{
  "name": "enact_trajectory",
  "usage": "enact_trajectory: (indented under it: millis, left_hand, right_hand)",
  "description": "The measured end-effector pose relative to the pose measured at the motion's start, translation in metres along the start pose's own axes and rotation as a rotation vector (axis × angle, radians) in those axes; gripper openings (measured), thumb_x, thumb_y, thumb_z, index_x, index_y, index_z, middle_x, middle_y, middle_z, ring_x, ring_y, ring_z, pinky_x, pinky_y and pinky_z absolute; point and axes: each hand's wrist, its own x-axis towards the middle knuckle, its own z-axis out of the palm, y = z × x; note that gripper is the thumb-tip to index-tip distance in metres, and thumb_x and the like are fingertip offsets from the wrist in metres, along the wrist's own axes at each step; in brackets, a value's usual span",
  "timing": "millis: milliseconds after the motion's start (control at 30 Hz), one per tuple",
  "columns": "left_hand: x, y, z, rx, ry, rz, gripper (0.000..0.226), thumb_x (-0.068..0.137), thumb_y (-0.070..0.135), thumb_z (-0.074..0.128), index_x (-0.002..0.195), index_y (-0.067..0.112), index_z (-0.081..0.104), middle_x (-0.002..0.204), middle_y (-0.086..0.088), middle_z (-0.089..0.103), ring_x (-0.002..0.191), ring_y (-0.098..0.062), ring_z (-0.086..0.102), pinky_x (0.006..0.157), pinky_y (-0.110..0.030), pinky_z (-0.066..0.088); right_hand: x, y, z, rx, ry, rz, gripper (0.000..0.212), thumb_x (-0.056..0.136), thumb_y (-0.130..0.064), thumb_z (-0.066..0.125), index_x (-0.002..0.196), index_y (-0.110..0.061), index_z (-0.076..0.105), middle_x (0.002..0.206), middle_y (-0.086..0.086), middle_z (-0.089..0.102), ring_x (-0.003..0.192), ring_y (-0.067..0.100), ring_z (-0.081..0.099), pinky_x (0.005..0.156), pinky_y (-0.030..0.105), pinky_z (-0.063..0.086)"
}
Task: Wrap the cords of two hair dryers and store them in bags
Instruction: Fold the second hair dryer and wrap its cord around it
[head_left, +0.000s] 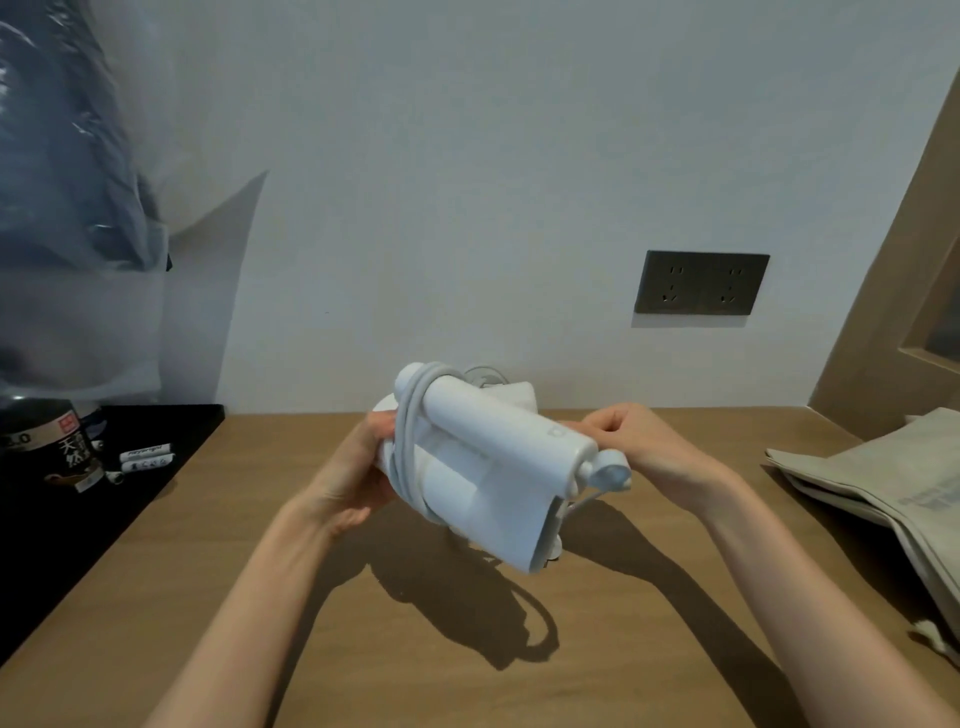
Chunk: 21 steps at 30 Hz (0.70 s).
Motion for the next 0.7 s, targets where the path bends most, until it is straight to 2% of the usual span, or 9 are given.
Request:
enact_trajectory:
  millis: [67,133,200,267,367,500,633,700]
  left_hand:
    - [0.001,-0.001,-0.001,0.051,-0.031,0.004,0.05,0.039,0.034,0.062,0.087,0.02,0.062,0.066,0.004,0.07,0.06,-0.01,0.067,0.046,-0.022,0.049]
    - [0.003,-0.003,-0.004,0.1,-0.06,-0.004,0.049,0.042,0.031,0.063,0.09,0.02,0.062,0.069,0.003,0.07,0.062,-0.011,0.067,0.047,-0.022,0.049]
    - [0.004,-0.007,-0.009,0.174,-0.083,-0.028,0.053,0.051,0.023,0.063,0.103,0.017,0.061,0.078,0.0,0.071,0.067,-0.013,0.068,0.048,-0.023,0.049]
    - [0.007,-0.011,-0.015,0.235,-0.081,-0.041,0.061,0.058,0.023,0.063,0.119,0.016,0.059,0.094,-0.005,0.072,0.078,-0.017,0.069,0.053,-0.025,0.051]
    - [0.009,-0.014,-0.019,0.281,-0.056,-0.041,0.078,0.051,0.037,0.068,0.126,0.021,0.058,0.111,-0.011,0.068,0.093,-0.024,0.068,0.063,-0.031,0.054]
    - [0.009,-0.014,-0.017,0.297,-0.041,-0.046,0.072,0.047,0.039,0.07,0.117,0.027,0.063,0.112,-0.012,0.067,0.092,-0.025,0.067,0.062,-0.032,0.055]
    - [0.005,-0.011,-0.013,0.347,-0.039,-0.031,0.048,0.045,0.041,0.071,0.093,0.037,0.071,0.099,-0.005,0.068,0.083,-0.021,0.067,0.059,-0.03,0.054]
    - [0.004,-0.009,-0.013,0.377,-0.035,-0.013,0.046,0.046,0.041,0.072,0.092,0.036,0.071,0.097,-0.003,0.066,0.081,-0.02,0.065,0.058,-0.029,0.053]
  right_hand:
    - [0.0,-0.007,0.0,0.012,-0.01,0.001,0.069,0.06,-0.069,0.074,0.058,-0.002,0.058,0.059,0.008,0.044,0.059,0.014,0.04,0.067,0.027,0.033]
    - [-0.002,-0.016,-0.001,0.008,-0.001,-0.008,0.05,0.072,-0.056,0.069,0.05,-0.013,0.054,0.049,-0.001,0.035,0.05,0.008,0.031,0.061,0.027,0.027]
    - [-0.004,-0.024,0.0,0.001,0.004,-0.003,0.044,0.079,-0.047,0.067,0.05,-0.017,0.054,0.042,-0.011,0.032,0.045,0.005,0.028,0.059,0.027,0.024]
    - [-0.006,-0.031,0.002,-0.011,0.014,-0.011,0.041,0.085,-0.039,0.065,0.055,-0.013,0.056,0.036,-0.016,0.037,0.041,0.001,0.032,0.059,0.025,0.024]
    - [-0.01,-0.038,0.005,-0.019,0.033,-0.008,0.039,0.089,-0.033,0.062,0.059,-0.01,0.059,0.036,-0.019,0.043,0.041,-0.005,0.04,0.059,0.023,0.025]
    - [-0.012,-0.049,0.006,0.008,0.026,-0.031,0.039,0.09,-0.037,0.06,0.062,-0.01,0.064,0.038,-0.016,0.041,0.041,0.0,0.039,0.059,0.023,0.025]
    - [-0.018,-0.064,0.009,-0.059,-0.024,-0.065,0.041,0.096,-0.031,0.053,0.073,0.0,0.065,0.034,-0.021,0.044,0.044,-0.016,0.047,0.067,0.017,0.028]
    - [-0.02,-0.069,0.011,-0.09,-0.028,-0.077,0.042,0.097,-0.03,0.05,0.074,0.001,0.066,0.034,-0.022,0.044,0.045,-0.017,0.048,0.078,0.019,0.034]
